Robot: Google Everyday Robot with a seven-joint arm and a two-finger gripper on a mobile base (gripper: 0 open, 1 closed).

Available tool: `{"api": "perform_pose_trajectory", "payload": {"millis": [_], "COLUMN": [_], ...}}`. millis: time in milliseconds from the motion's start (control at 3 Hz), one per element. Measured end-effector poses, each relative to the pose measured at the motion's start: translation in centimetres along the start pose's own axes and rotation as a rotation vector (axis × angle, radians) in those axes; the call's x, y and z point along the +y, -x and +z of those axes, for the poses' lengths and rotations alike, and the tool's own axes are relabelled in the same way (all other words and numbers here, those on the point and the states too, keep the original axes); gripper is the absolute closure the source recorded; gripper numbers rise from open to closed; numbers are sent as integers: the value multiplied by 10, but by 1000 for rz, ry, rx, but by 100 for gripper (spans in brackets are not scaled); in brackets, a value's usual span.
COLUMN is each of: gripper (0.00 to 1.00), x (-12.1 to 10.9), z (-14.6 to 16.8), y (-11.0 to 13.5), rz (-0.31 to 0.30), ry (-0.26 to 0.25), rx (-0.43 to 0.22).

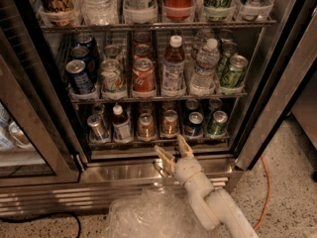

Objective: Pick orange can from bottom shelf of fridge

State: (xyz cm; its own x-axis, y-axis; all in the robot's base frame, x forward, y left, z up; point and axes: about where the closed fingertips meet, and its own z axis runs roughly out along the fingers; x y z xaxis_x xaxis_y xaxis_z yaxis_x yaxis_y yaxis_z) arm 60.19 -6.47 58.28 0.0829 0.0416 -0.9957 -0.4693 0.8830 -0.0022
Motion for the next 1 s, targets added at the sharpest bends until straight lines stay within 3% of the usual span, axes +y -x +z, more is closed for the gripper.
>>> {"api": "perform_pose_trajectory", "payload": {"millis": [333,1000], "gripper": [32,18], "x": [0,0], "z": [0,3], "y": [0,-2], "rz": [0,2], "ry": [0,-4], "rx": [0,1]}}
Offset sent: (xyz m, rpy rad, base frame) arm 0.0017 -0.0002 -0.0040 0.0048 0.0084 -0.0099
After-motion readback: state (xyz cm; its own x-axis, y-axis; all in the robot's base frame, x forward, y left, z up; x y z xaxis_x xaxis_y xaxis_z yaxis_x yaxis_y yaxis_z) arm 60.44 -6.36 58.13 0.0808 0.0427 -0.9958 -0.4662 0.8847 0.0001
